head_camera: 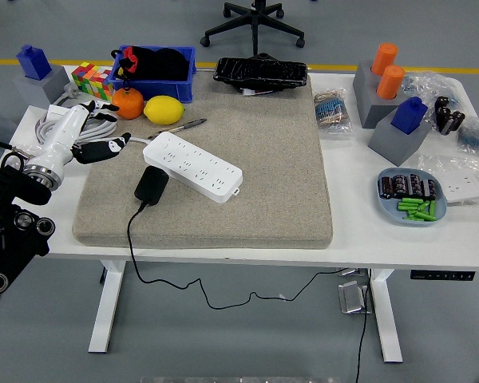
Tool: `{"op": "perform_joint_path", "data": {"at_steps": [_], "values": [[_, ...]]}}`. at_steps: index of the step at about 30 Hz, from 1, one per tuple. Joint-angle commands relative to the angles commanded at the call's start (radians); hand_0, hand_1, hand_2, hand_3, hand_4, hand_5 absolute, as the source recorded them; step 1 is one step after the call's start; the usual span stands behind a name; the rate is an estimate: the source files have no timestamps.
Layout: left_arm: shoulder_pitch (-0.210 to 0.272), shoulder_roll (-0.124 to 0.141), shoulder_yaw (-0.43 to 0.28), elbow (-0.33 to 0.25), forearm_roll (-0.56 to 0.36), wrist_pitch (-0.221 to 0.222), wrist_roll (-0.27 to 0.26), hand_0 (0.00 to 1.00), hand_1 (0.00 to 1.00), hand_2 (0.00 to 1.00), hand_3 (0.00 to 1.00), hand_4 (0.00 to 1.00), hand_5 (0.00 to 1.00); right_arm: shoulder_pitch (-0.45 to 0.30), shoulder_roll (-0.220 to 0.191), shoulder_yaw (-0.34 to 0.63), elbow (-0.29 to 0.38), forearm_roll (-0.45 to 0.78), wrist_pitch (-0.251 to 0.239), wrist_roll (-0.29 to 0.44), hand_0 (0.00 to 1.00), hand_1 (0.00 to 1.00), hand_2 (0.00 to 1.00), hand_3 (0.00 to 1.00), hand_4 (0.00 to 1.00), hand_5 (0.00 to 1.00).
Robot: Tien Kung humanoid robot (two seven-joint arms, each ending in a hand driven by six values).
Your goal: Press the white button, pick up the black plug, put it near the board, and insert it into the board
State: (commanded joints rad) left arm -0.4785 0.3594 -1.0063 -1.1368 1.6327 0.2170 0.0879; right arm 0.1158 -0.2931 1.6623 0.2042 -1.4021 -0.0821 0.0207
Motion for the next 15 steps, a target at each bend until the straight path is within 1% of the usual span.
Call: {"op": "perform_joint_path", "data": {"at_steps": [1,2,8,9,12,14,15], "values": [[-0.014,0.0,0.017,0.006,-0.004,-0.003,0.005,0.333,0.534,0.509,0.734,0.527,0.002,-0.001,0.0,0.001,-0.001,-0.001,0.0,0.0,0.685,0.599,0.591,0.578,0.644,0.333],[-0.022,0.0,0.028,0.01,-0.007,-0.005,0.009,0.146,0.242,0.285,0.739,0.212,0.002,-0.001,0.0,0.001,-0.001,-0.001,0.0,0.0,0.687,0.599,0.591,0.578,0.644,0.332],[-0.121,-0.006,0.15,0.061,-0.032,-0.017,0.036,0.146,0.242,0.285,0.739,0.212,0.002,0.0,-0.001,0.003,-0.003,-0.002,0.0,-0.002,0.687,0.599,0.591,0.578,0.644,0.332],[-0.141,-0.01,0.173,0.074,-0.038,-0.019,0.039,0.033,0.075,0.138,0.755,0.18,0.002,0.001,-0.001,0.003,-0.003,-0.002,0.0,-0.002,0.686,0.599,0.591,0.578,0.644,0.333],[-0.183,-0.019,0.22,0.1,-0.052,-0.026,0.047,0.033,0.075,0.138,0.755,0.18,0.002,0.002,-0.002,0.001,-0.002,0.0,0.001,-0.003,0.686,0.599,0.591,0.578,0.644,0.333],[-0.218,-0.03,0.259,0.126,-0.073,-0.043,0.061,0.033,0.075,0.138,0.755,0.18,0.002,0.003,-0.003,-0.001,-0.002,0.0,0.001,-0.003,0.686,0.599,0.591,0.578,0.644,0.333],[-0.228,-0.034,0.271,0.136,-0.081,-0.052,0.067,0.002,0.002,0.071,0.707,0.221,0.002,0.004,-0.003,-0.001,-0.002,0.001,0.001,-0.003,0.687,0.599,0.591,0.578,0.644,0.331]]}}
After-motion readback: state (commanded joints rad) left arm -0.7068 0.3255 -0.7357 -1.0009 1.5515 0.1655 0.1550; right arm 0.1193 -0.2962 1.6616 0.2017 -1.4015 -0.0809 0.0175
